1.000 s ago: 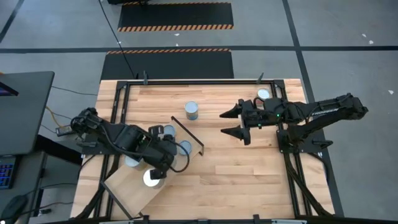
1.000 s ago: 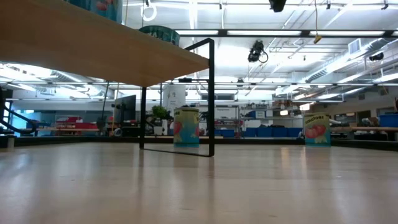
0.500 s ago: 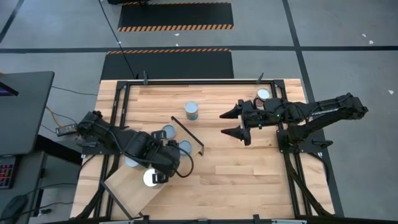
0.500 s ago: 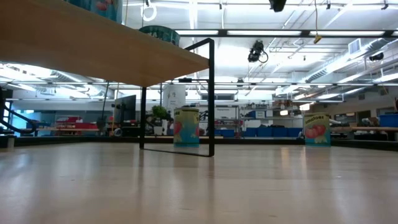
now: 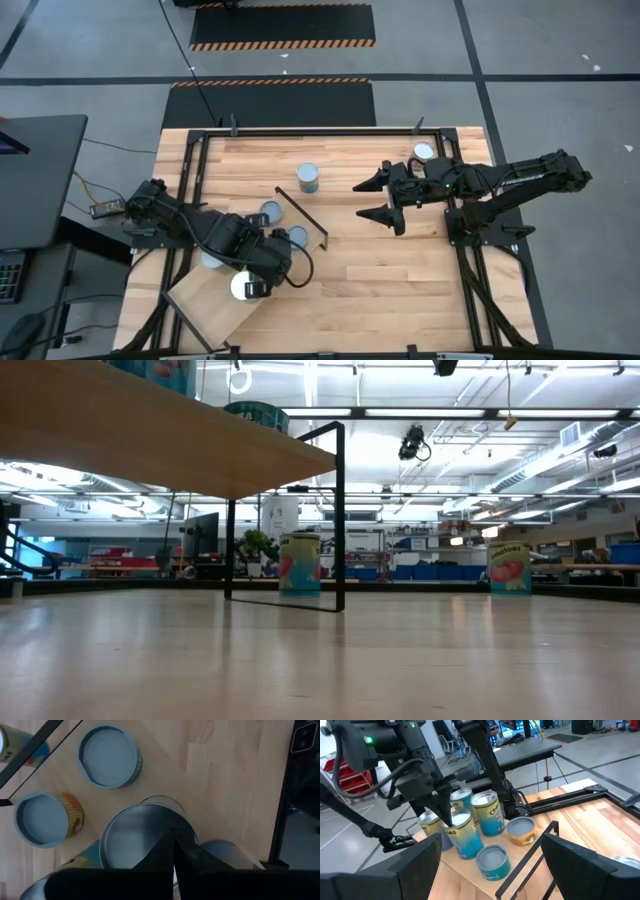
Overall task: Pick and place cans onto a shelf
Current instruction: Adjust the canned cherries on the shelf, then put the left canned tomatoes on the shelf
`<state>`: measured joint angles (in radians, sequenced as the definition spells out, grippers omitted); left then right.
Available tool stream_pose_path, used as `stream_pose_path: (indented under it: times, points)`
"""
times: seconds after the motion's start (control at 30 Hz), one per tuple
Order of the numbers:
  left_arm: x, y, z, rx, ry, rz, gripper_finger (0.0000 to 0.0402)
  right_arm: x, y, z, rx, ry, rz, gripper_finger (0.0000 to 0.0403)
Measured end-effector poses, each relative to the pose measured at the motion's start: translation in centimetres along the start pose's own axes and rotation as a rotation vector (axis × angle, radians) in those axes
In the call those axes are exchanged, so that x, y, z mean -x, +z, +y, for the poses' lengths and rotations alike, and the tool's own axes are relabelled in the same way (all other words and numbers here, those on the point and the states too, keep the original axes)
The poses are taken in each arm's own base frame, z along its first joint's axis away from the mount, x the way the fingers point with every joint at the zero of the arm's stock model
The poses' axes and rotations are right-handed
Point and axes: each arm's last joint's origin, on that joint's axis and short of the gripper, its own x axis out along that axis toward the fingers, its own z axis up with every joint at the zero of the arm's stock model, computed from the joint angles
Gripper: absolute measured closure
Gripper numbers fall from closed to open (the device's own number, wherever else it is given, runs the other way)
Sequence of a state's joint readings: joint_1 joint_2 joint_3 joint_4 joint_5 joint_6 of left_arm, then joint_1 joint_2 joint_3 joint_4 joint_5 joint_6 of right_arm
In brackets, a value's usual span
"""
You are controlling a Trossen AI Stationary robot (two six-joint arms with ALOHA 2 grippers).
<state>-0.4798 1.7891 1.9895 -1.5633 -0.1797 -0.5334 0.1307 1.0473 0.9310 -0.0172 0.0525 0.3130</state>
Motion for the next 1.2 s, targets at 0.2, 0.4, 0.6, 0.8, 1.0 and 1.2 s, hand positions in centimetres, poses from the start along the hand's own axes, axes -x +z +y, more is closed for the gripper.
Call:
stream_pose_path:
  times: [0.2,0.4,0.6,0.8,1.0,1.2]
  points:
    - [-0.1,0.2,-0.2,0.002,-0.022,-0.006,0.0397,0.0,0.0,0.0,0.002,0.000,-0.003,0.0055]
    - [0.0,0.3,-0.3,-0.034,-0.051,-0.017,0.0398,0.0,0.2,-0.5,-0.002,-0.016,-0.015,0.0055]
    - [0.0,0.2,-0.3,-0.012,-0.055,0.001,0.0398,0.0,0.3,-0.6,-0.002,-0.022,-0.017,0.0055]
    - [0.5,0.2,-0.1,0.007,-0.048,-0.009,0.0375,0.0,0.6,-0.6,-0.011,-0.032,-0.050,0.0055]
    - [1.9,1.0,0.8,0.030,-0.065,-0.070,0.0339,0.0,0.8,-0.9,-0.003,-0.057,-0.075,0.0055]
    - [6.0,2.1,4.3,0.118,0.014,-0.273,0.0301,0.0,1.1,-1.5,-0.008,-0.083,-0.087,0.0055]
